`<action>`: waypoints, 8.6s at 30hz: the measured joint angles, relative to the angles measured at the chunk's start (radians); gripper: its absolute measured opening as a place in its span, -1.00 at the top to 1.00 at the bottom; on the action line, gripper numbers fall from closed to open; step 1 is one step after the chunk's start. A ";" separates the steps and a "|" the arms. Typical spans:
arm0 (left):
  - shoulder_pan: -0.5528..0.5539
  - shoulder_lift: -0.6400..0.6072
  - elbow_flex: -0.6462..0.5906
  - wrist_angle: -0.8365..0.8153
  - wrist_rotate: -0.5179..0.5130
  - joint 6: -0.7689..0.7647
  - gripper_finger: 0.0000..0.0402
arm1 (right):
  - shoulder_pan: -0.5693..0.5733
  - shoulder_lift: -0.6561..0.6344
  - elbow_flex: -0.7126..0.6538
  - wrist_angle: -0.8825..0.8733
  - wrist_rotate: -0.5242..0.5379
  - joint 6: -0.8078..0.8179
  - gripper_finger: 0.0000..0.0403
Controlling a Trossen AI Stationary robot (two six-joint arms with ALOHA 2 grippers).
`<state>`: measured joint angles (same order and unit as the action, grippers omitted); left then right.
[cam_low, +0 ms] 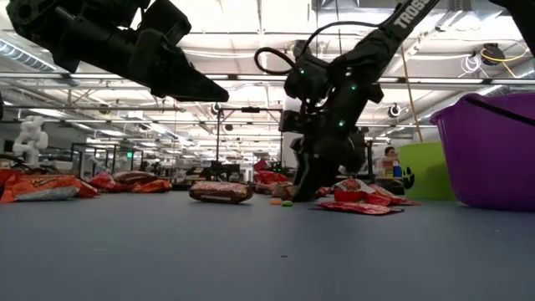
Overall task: Organize candy in baskets
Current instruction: Put the brown chocolate bar into the violet bucket
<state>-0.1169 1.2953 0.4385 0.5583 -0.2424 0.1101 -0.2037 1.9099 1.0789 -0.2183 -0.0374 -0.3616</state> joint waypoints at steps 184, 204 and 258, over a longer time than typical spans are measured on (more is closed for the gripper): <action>0.063 0.274 0.375 -0.391 0.188 0.131 0.51 | 0.200 -0.650 0.172 -0.946 -0.016 0.623 0.90; 0.064 0.274 0.375 -0.385 0.185 0.132 0.51 | 0.225 -0.941 -0.084 -1.250 0.166 1.080 0.74; 0.471 0.484 0.381 -0.551 0.031 -0.483 -0.03 | 0.225 -0.671 0.075 -0.586 0.271 0.443 -0.03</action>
<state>0.3541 1.7790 0.8192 0.0071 -0.2119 -0.3734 0.0216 1.2392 1.1538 -0.8045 0.2340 0.0818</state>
